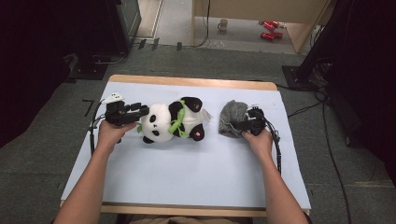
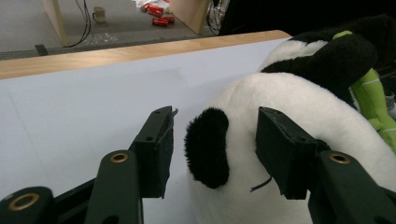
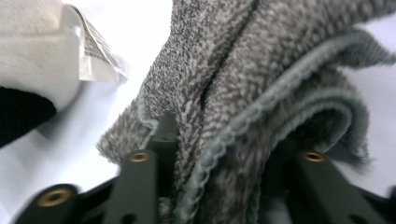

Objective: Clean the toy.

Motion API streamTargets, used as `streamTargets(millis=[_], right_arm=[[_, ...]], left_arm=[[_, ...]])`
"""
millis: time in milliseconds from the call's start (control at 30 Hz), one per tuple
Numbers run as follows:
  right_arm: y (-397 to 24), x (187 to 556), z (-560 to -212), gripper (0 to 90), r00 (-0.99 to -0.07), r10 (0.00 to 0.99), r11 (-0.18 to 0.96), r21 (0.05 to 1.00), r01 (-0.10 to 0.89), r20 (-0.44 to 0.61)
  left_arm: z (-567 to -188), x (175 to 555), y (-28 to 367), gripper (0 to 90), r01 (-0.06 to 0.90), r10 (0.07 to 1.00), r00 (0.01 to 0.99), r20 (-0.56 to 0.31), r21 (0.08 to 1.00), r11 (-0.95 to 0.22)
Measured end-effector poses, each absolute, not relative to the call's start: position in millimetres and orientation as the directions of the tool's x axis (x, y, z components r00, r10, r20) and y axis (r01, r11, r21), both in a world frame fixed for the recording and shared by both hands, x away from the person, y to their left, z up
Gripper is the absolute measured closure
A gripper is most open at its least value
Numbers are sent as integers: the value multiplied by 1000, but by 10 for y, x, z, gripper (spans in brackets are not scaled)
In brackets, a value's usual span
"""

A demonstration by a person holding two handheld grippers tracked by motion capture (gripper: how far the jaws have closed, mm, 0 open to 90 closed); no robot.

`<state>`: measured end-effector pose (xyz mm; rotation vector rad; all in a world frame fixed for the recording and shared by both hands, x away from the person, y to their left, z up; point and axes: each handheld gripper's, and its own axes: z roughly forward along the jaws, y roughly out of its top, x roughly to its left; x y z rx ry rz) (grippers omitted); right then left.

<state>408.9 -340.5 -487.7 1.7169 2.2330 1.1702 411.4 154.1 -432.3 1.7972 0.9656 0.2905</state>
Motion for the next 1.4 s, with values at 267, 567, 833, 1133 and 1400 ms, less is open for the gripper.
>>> streamTargets(millis=[267, 567, 833, 1133, 1400], right_arm=[[-3430, 4003, -4759, 356, -385, 877, 136, 619, 773, 288], [-3601, 3826, -4588, 351, -426, 872, 188, 638, 747, 242], [-3759, 3630, -4555, 385, -416, 864, 115, 692, 713, 285], [-3791, 3453, -4541, 384, -429, 860, 122, 706, 698, 276], [-3831, 3308, -4620, 382, -442, 856, 145, 696, 703, 267]], left_arm=[[-4254, 4041, 1561, 426, 453, 722, 667, -185, 870, -196], [-4246, 4022, 1546, 415, 460, 706, 682, -189, 862, -214], [-4277, 4011, 1522, 397, 464, 699, 688, -193, 859, -219], [-4279, 3890, 1558, 369, 450, 694, 702, -163, 856, -255], [-4326, 3715, 1697, 356, 446, 693, 706, -144, 851, -278]])
